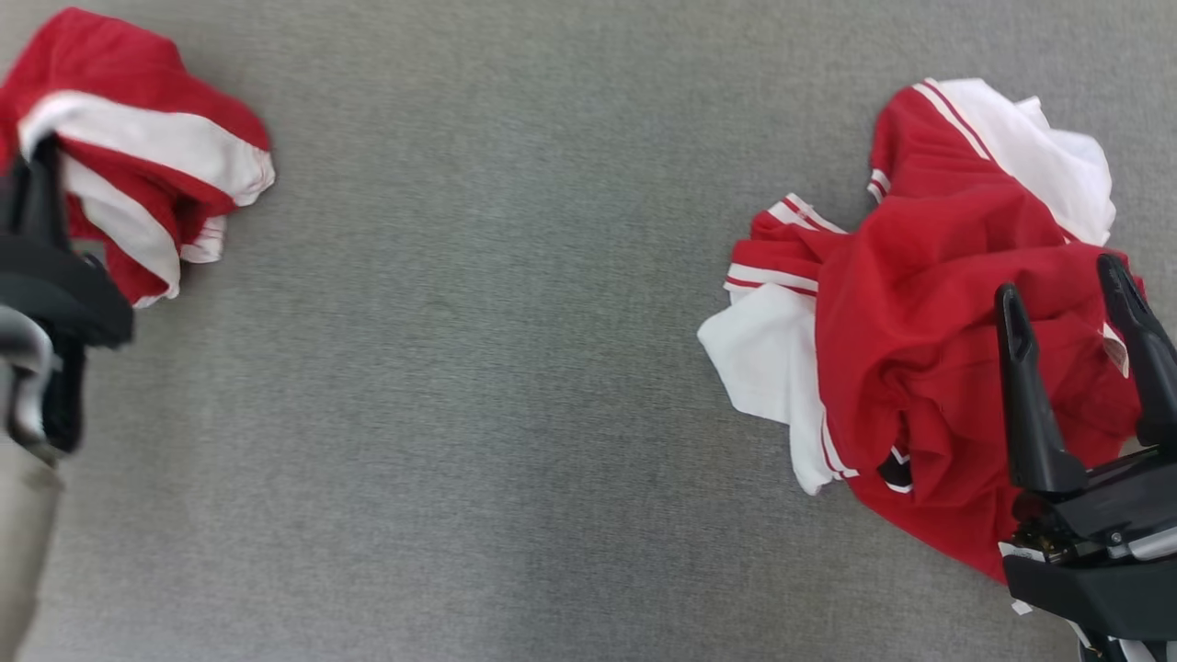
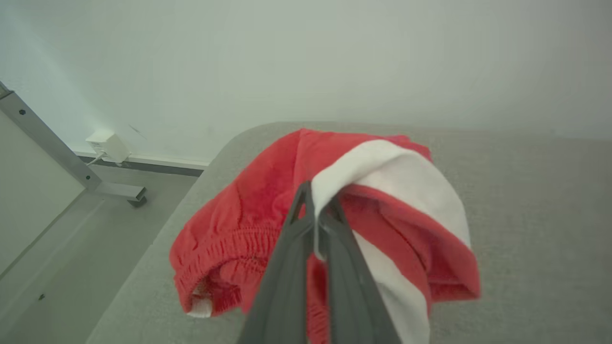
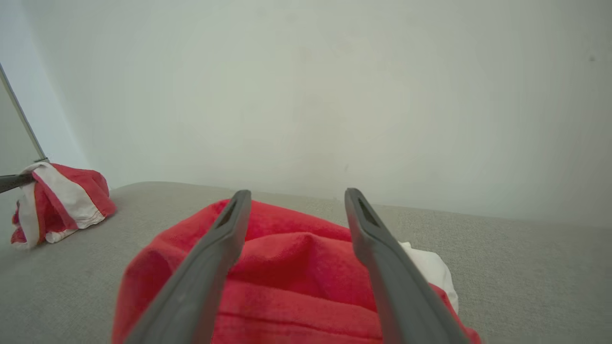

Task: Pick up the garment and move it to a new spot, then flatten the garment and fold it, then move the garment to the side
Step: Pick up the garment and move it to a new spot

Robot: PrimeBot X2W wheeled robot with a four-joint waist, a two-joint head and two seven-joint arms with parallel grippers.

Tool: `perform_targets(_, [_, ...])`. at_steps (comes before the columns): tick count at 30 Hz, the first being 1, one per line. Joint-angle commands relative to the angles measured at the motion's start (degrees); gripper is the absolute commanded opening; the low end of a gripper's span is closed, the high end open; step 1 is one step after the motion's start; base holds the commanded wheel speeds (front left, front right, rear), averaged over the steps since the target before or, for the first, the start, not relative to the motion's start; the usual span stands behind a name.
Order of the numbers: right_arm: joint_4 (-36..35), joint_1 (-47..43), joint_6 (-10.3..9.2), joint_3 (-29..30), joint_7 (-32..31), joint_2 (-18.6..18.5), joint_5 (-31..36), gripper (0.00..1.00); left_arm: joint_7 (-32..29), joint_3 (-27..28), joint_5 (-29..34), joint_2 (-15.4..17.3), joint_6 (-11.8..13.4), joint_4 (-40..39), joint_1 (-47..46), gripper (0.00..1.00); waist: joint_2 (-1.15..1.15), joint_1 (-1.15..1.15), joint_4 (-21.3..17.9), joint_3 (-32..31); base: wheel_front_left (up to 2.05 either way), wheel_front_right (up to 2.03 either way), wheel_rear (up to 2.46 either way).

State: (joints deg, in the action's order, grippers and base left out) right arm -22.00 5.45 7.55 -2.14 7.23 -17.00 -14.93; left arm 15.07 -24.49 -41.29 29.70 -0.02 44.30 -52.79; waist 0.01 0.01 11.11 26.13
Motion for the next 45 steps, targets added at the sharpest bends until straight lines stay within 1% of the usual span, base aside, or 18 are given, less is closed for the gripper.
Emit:
perform_targets(1, [-0.31,0.1,-0.13,0.15,0.03,-0.36,0.19,1.0,0.14,1.05,0.7,-0.95,-0.28,1.5,1.59,0.0,-0.01,-0.01,-1.25,1.22,0.0,0.0,0.0])
perform_targets(5, [-0.43,0.25,-0.13,0.23,-0.03,-0.19,0.23,1.0,0.15,2.53,1.19,-3.5,-1.77,5.75,2.58,0.0,-0.01,-0.01,-1.45,1.32,0.0,0.0,0.0])
perform_targets(6, [-0.35,0.33,-0.13,0.28,-0.03,-0.14,0.25,1.0,0.14,2.85,1.48,-4.06,-2.09,6.44,2.68,0.09,-0.01,-0.01,-1.4,1.26,0.0,0.0,0.0])
perform_targets(7, [-0.2,0.41,-0.13,0.32,-0.03,-0.09,0.22,1.0,0.14,3.11,1.86,-4.51,-2.24,6.92,2.68,0.45,-0.01,-0.01,-1.3,1.12,0.0,0.0,0.0])
perform_targets(8, [-0.02,0.41,-0.13,0.36,-0.01,-0.06,0.18,1.0,0.14,3.53,2.11,-4.77,-2.49,7.09,2.54,1.0,-0.01,-0.01,-1.15,0.93,0.0,0.0,0.0])
perform_targets(14, [1.66,0.42,-0.13,-0.15,0.61,0.78,-0.18,1.0,0.15,7.16,6.11,-5.17,-3.7,3.03,1.97,1.0,-0.01,-0.01,-0.37,-1.16,0.0,0.0,0.0])
perform_targets(18, [3.46,0.48,-0.13,-1.04,1.71,1.58,-0.86,1.0,0.15,8.32,9.68,-4.29,-4.54,-0.24,1.94,1.0,-0.01,-0.01,-0.54,-3.41,0.0,0.0,0.0])
perform_targets(23, [6.47,0.21,-0.13,-1.7,3.54,2.93,-1.34,1.0,0.15,7.54,12.79,-3.87,-5.5,-2.7,2.0,1.0,-0.01,-0.01,-1.86,-6.81,0.0,0.0,0.0])
perform_targets(26, [8.35,-0.19,-0.13,-1.95,4.5,3.83,-1.48,1.0,0.04,5.98,13.84,-3.6,-6.17,-2.29,1.97,1.0,-0.01,-0.01,-3.18,-8.84,0.0,0.0,0.0])
perform_targets(33, [11.68,-0.95,-0.13,-1.93,6.08,5.64,-1.69,1.0,-0.81,3.32,14.21,-3.28,-6.91,-2.76,3.08,1.0,-0.01,-0.01,-6.37,-12.36,0.0,0.0,0.0])
perform_targets(37, [13.39,-1.57,-0.13,-1.59,6.9,6.55,-1.81,1.0,-0.32,3.29,13.12,-4.14,-6.93,-5.62,5.01,1.0,-0.01,-0.01,-8.5,-14.69,0.0,0.0,0.0])
perform_targets(40, [14.6,-1.99,-0.13,-1.7,7.22,7.09,-1.74,1.0,0.0,3.62,13.22,-4.77,-6.4,-8.25,7.22,1.0,-0.01,-0.01,-10.28,-16.5,0.0,0.0,0.0])
perform_targets(44, [15.98,-2.5,-0.13,-1.43,7.52,7.6,-1.66,1.0,0.12,4.79,13.55,-5.92,-4.72,-12.72,10.94,1.0,-0.01,-0.01,-12.34,-18.23,0.0,0.0,0.0])
perform_targets(45, [16.77,-3.06,-0.13,-1.21,7.6,7.8,-1.71,1.0,0.1,5.65,14.07,-6.54,-3.86,-15.56,13.23,1.0,-0.01,-0.01,-13.11,-18.89,0.0,0.0,0.0])
